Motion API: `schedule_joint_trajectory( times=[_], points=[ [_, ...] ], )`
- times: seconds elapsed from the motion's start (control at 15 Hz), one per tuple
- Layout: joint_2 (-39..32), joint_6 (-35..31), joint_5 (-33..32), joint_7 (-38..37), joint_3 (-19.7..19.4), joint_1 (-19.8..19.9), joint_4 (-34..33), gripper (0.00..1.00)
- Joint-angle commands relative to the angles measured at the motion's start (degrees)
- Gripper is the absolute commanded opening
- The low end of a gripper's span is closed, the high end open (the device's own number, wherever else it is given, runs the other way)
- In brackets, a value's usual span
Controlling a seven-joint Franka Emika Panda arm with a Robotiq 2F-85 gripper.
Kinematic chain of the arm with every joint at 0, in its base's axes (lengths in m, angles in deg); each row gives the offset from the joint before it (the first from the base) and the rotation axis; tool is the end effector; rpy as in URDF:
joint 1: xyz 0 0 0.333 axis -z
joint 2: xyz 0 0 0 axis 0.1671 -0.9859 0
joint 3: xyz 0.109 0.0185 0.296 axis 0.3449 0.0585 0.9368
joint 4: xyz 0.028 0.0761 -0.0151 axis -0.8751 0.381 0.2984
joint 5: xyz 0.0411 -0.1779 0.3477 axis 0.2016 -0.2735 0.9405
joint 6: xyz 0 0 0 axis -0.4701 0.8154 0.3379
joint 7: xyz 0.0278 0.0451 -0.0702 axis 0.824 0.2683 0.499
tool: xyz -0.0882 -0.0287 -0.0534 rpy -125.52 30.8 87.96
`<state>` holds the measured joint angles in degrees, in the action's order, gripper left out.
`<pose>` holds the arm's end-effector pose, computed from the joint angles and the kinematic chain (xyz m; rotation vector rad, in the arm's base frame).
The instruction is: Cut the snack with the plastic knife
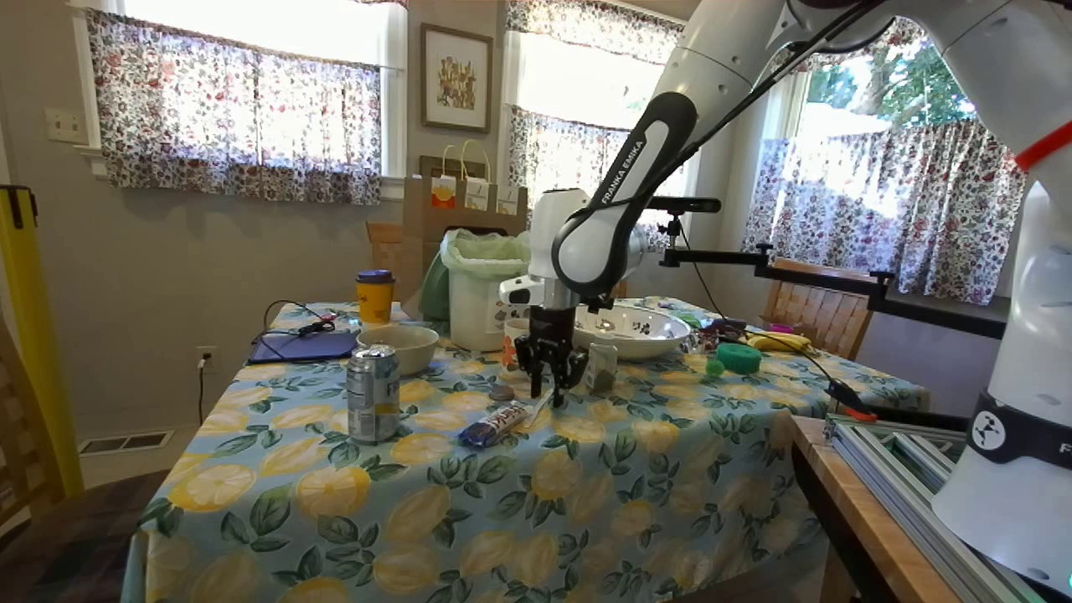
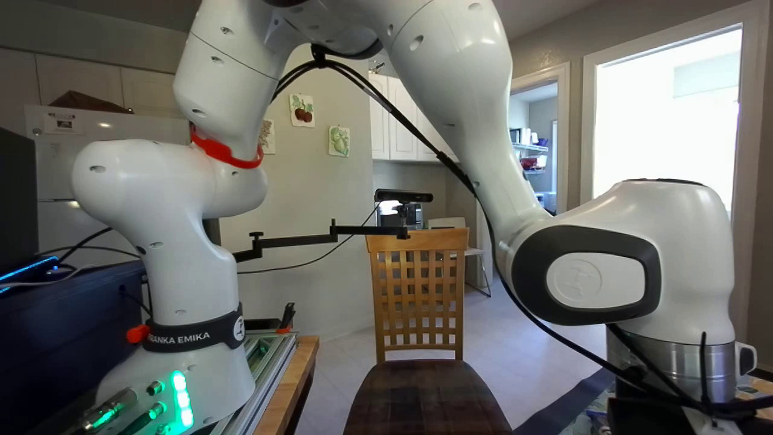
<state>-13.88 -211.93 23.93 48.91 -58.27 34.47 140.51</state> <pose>0.5303 -0.2349 0.1342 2.5879 1.6431 -0.0575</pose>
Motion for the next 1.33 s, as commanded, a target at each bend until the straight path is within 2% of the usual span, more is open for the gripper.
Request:
schedule_joint_trajectory(
  times=[0.0,0.07,0.13,0.2,0.27,0.33,0.47,0.6,1.27],
  points=[
    [-1.68,2.81,0.05,4.18,-0.23,0.0,-3.21,0.3],
    [-1.77,3.02,0.01,4.37,-0.28,-0.08,-3.4,0.29],
    [-1.78,3.14,-0.03,4.49,-0.35,-0.14,-3.42,0.19],
    [-1.75,3.51,-0.03,4.57,-0.42,-0.24,-3.47,0.13],
    [-1.75,3.84,-0.03,4.72,-0.45,-0.31,-3.58,0.15],
    [-1.77,4.05,-0.07,4.84,-0.51,-0.37,-3.65,0.1],
    [-1.81,4.2,-0.12,5.1,-0.57,-0.46,-3.76,0.18],
    [-1.76,4.33,-0.09,5.26,-0.57,-0.5,-3.76,0.2],
    [0.08,5.59,-0.27,6.22,-0.59,-0.75,-2.85,0.1]
  ],
)
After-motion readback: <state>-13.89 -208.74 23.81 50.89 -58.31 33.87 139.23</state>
